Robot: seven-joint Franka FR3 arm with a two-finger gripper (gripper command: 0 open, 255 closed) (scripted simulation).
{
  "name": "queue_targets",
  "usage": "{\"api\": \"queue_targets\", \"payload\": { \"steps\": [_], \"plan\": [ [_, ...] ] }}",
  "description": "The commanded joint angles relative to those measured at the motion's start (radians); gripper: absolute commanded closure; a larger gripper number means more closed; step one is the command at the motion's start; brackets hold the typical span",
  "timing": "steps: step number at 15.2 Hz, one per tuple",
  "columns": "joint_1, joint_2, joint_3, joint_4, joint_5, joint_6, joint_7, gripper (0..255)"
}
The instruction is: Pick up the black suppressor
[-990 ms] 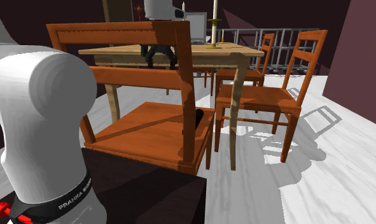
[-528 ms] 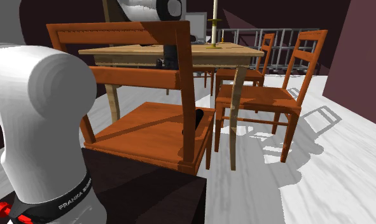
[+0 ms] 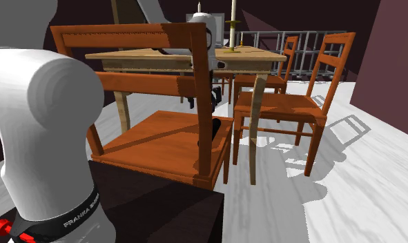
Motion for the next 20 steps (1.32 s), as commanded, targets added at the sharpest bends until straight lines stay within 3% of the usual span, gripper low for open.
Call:
{"api": "queue_targets", "payload": {
  "steps": [1,6,16,17,20],
  "plan": [
    [-0.009,0.083,0.001,0.046,0.018,0.034,-0.022,0],
    [-0.038,0.282,0.013,0.196,0.054,0.076,-0.064,0],
    [-0.049,0.376,0.028,0.215,0.073,0.151,-0.080,0],
    [-0.050,0.375,0.027,0.214,0.073,0.151,-0.081,255],
    [-0.050,0.375,0.027,0.213,0.073,0.151,-0.081,255]
  ]
}}
